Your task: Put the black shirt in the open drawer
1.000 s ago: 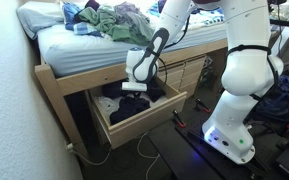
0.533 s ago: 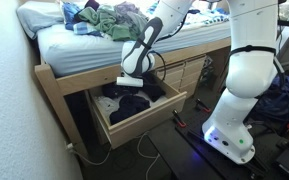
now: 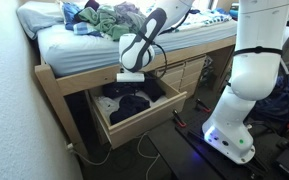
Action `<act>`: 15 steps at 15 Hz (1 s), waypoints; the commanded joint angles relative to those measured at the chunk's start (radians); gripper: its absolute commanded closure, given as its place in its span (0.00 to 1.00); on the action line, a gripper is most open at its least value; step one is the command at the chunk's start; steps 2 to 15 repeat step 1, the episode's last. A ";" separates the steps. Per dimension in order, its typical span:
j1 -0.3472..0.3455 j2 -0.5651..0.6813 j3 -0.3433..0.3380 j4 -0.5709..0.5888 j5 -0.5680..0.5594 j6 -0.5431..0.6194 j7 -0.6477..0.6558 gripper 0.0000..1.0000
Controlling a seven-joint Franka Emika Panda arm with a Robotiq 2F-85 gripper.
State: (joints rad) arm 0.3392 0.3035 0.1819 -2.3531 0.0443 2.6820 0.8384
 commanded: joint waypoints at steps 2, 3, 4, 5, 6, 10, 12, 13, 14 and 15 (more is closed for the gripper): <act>0.012 -0.009 -0.009 -0.004 0.006 -0.004 -0.006 0.00; 0.012 -0.009 -0.009 -0.004 0.006 -0.004 -0.006 0.00; 0.012 -0.009 -0.009 -0.004 0.006 -0.004 -0.006 0.00; 0.012 -0.009 -0.009 -0.004 0.006 -0.004 -0.006 0.00; 0.012 -0.009 -0.009 -0.004 0.006 -0.004 -0.006 0.00; 0.012 -0.009 -0.009 -0.004 0.006 -0.004 -0.006 0.00; 0.012 -0.009 -0.009 -0.004 0.006 -0.004 -0.006 0.00; 0.012 -0.009 -0.009 -0.004 0.006 -0.004 -0.006 0.00; 0.012 -0.009 -0.009 -0.004 0.006 -0.004 -0.006 0.00; 0.012 -0.009 -0.009 -0.004 0.006 -0.004 -0.006 0.00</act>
